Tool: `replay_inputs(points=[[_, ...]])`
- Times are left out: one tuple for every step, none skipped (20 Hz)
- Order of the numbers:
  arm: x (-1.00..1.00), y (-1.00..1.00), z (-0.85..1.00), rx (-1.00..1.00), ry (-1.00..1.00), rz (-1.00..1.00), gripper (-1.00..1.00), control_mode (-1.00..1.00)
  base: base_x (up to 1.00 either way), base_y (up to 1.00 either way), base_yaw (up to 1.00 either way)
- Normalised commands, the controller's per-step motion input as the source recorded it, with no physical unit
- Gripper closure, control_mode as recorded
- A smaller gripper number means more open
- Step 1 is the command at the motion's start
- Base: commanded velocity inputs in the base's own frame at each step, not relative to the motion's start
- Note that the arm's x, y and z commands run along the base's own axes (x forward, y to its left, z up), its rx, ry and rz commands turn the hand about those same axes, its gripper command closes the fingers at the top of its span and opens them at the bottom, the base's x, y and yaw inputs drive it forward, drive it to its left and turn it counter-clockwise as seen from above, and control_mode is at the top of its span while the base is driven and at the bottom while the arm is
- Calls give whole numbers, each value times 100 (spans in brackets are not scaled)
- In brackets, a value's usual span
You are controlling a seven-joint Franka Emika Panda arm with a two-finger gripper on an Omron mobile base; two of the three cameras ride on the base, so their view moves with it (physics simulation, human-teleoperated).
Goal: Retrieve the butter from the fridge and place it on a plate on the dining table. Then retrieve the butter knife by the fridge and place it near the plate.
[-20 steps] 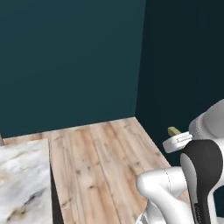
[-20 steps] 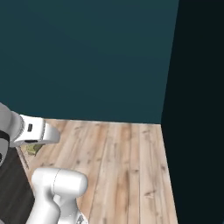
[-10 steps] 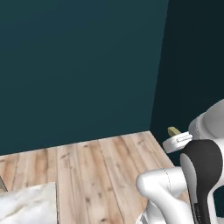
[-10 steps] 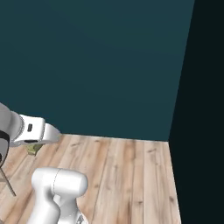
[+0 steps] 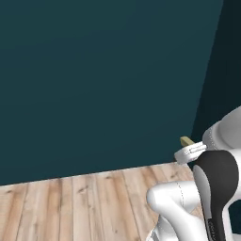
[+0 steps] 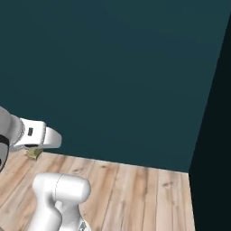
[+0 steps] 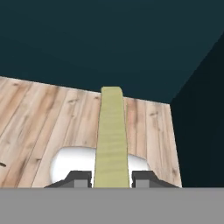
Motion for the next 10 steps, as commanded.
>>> replay_inputs(points=[[0,0,0,0,0,0,100,100,100,19,34],[0,0,0,0,0,0,100,100,100,1,37],[0,0,0,0,0,0,100,100,100,0,42],[0,0,0,0,0,0,100,100,100,0,46],[0,0,0,0,0,0,100,100,100,0,48],[0,0,0,0,0,0,100,100,100,0,51],[0,0,0,0,0,0,100,100,100,0,58],[0,0,0,0,0,0,100,100,100,0,63],[0,0,0,0,0,0,100,100,94,0,69],[0,0,0,0,0,0,100,100,86,-8,73]])
